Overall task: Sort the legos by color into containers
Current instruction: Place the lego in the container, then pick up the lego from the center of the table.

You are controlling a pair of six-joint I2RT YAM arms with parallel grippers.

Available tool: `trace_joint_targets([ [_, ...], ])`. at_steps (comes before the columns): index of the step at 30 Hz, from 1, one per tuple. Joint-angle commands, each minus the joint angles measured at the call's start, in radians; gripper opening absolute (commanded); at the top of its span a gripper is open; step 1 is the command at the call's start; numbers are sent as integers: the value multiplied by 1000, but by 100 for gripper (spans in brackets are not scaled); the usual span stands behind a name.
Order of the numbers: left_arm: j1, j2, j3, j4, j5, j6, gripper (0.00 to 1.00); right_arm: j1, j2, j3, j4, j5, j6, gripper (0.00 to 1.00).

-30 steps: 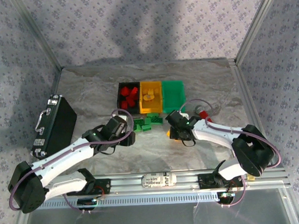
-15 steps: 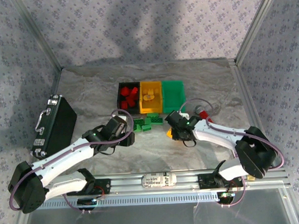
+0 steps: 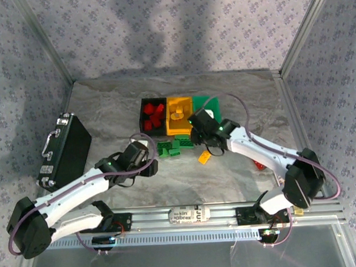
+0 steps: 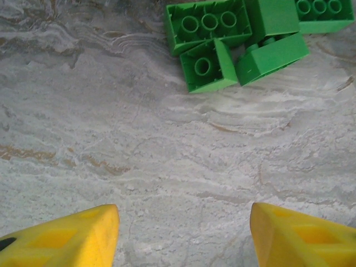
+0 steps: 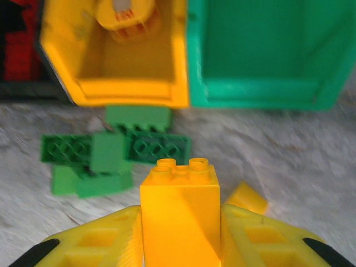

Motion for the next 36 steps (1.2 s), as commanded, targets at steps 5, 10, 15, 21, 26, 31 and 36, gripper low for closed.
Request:
trace_joint_targets([
  [5, -1, -116, -58, -36, 7, -61, 63, -38, 211, 290, -66, -51, -122, 37],
  [10, -7, -163, -78, -60, 7, -80, 62, -63, 326, 430, -90, -71, -151, 37],
  [15, -17, -181, -78, -73, 5, -88, 63, -106, 452, 547, -133, -100, -165, 57],
  [21, -30, -190, -85, -76, -7, -99, 62, -85, 400, 461, -78, -81, -154, 80],
  [26, -31, -172, -86, -51, -3, -96, 62, -66, 297, 286, -26, -48, -112, 80],
  [31, -32, -121, -77, -23, -2, -84, 62, -44, 212, 137, -13, -21, -77, 79],
  [36, -32, -84, -71, 5, 9, -80, 62, -24, 165, 23, -2, -1, -19, 79],
])
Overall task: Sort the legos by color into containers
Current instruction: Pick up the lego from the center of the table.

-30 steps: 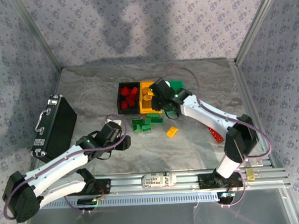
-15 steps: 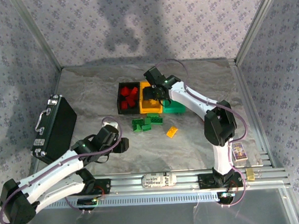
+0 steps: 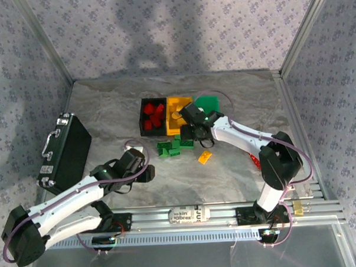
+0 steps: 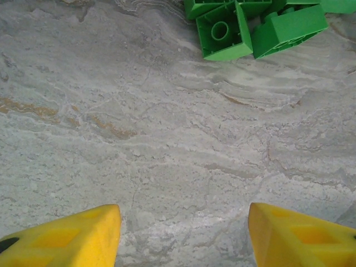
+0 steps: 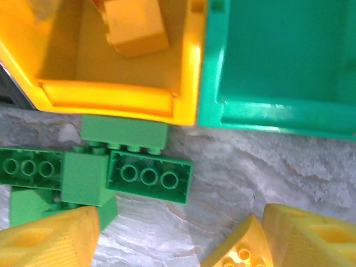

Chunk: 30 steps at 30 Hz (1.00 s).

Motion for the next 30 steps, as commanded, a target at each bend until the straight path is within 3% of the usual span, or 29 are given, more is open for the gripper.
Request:
trace_joint_targets([
  [1, -10, 11, 7, 27, 1, 8, 62, 12, -42, -66, 0, 39, 62, 81],
  [5, -11, 12, 2, 28, 0, 7, 62, 11, -74, -156, -14, 51, 128, 84],
  [12, -11, 34, 4, 44, 1, 6, 62, 13, -76, -228, -32, 71, 304, 77],
  [18, -12, 42, 13, 43, 0, 7, 62, 32, -25, -212, -34, 61, 363, 75],
  [26, -13, 20, 0, 34, -10, 3, 62, 55, 40, -210, -37, 60, 395, 66],
  [30, -13, 35, 6, 41, -11, 8, 62, 61, 67, -201, -39, 57, 392, 53],
])
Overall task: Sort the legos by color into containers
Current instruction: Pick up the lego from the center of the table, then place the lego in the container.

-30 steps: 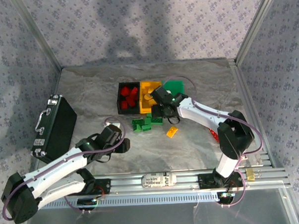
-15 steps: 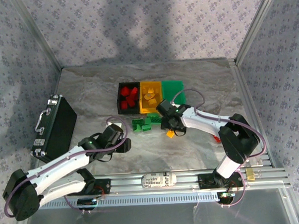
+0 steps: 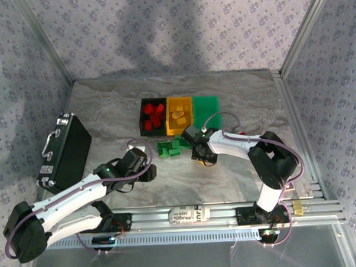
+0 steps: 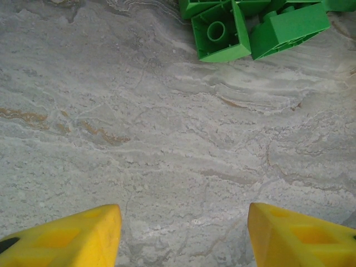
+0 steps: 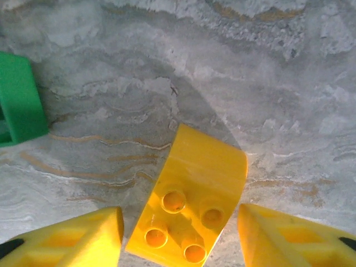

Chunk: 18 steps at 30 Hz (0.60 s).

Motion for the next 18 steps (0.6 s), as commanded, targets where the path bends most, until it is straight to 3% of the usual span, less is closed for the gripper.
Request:
trace_joint_targets([
  [1, -7, 4, 10, 9, -10, 10, 62, 8, 22, 23, -38, 21, 21, 49],
  [6, -7, 19, 25, 15, -12, 21, 62, 16, 9, 38, -62, 42, 9, 36],
  [13, -8, 17, 32, 1, -33, 34, 61, 79, -23, 200, -160, 153, -98, 35],
  [18, -7, 19, 31, -5, -26, 32, 61, 50, -1, 334, -184, 146, -192, 35],
])
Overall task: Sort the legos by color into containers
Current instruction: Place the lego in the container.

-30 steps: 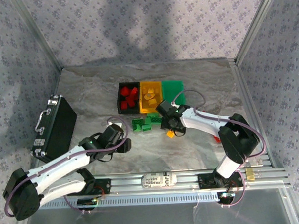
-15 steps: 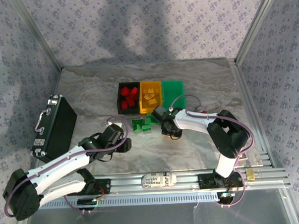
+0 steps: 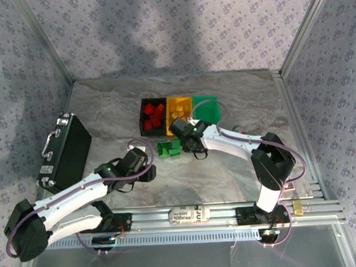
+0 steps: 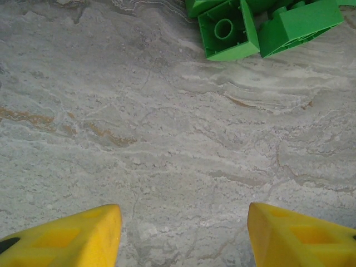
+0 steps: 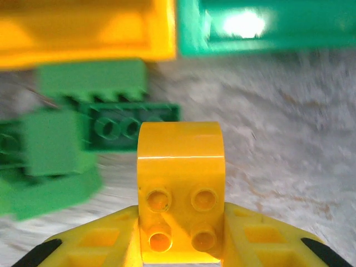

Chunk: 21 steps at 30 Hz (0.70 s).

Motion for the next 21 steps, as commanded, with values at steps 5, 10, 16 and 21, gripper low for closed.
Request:
trace_joint_targets([
  [5, -7, -23, 16, -19, -1, -3, 61, -81, 60, 247, -75, 5, -167, 35],
  [10, -7, -66, 5, -41, 0, -20, 61, -147, 193, 437, -83, -53, -241, 39],
  [16, -8, -106, 6, -83, -10, -26, 61, -171, 277, 569, -176, -2, -244, 63],
  [21, -8, -109, -7, -62, -18, -23, 61, -162, 177, 427, -99, -24, -230, 64],
])
